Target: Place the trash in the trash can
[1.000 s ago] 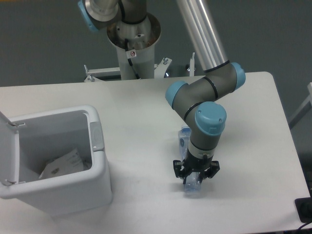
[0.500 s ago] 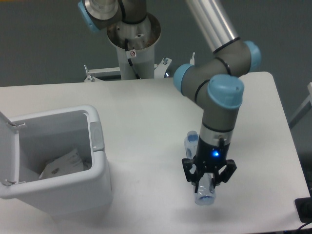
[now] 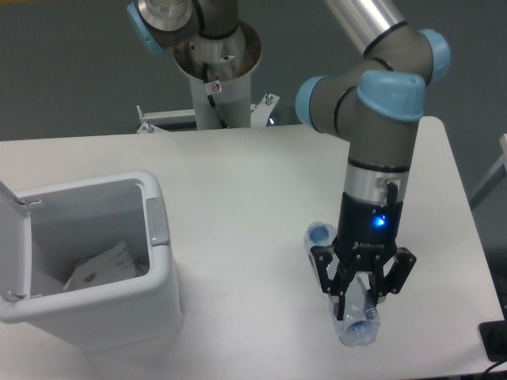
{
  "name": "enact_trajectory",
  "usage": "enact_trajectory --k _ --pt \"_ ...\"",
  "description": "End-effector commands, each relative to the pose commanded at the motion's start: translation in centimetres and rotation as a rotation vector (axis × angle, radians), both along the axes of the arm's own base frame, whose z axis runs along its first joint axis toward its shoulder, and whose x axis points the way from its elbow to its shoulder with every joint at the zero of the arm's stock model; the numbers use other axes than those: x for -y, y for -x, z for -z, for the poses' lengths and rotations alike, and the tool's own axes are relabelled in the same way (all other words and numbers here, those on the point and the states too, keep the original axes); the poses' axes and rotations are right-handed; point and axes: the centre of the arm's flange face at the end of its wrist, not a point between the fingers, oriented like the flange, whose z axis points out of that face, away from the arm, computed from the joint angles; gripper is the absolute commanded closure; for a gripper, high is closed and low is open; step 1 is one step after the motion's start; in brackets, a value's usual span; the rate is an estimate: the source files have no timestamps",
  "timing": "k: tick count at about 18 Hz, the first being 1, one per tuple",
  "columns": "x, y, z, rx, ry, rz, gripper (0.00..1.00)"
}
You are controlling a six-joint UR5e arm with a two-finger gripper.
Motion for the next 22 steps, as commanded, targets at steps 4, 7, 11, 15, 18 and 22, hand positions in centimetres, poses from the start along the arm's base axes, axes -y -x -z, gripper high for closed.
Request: enact_trajectory --k 4,7,11,15,18,22 --pt "-0.1 -4.6 -5.8 -0.037 -0.061 0.012 0.6" --pt "-0.8 -9.3 -10.6 -0.076 -0.117 0.05 0.6" --pt "-1.1 -14.1 -14.3 -0.063 -0.174 0.061 0.6" --pt "-4.4 -22.7 -16.4 -0.065 -0.205 0.19 0.59" --pt "-6.2 -27.6 -16.7 -0.061 -0.213 0.273 0.59" --pt "-7.1 -28.3 -16.3 -0.064 -0.217 0.293 0.59"
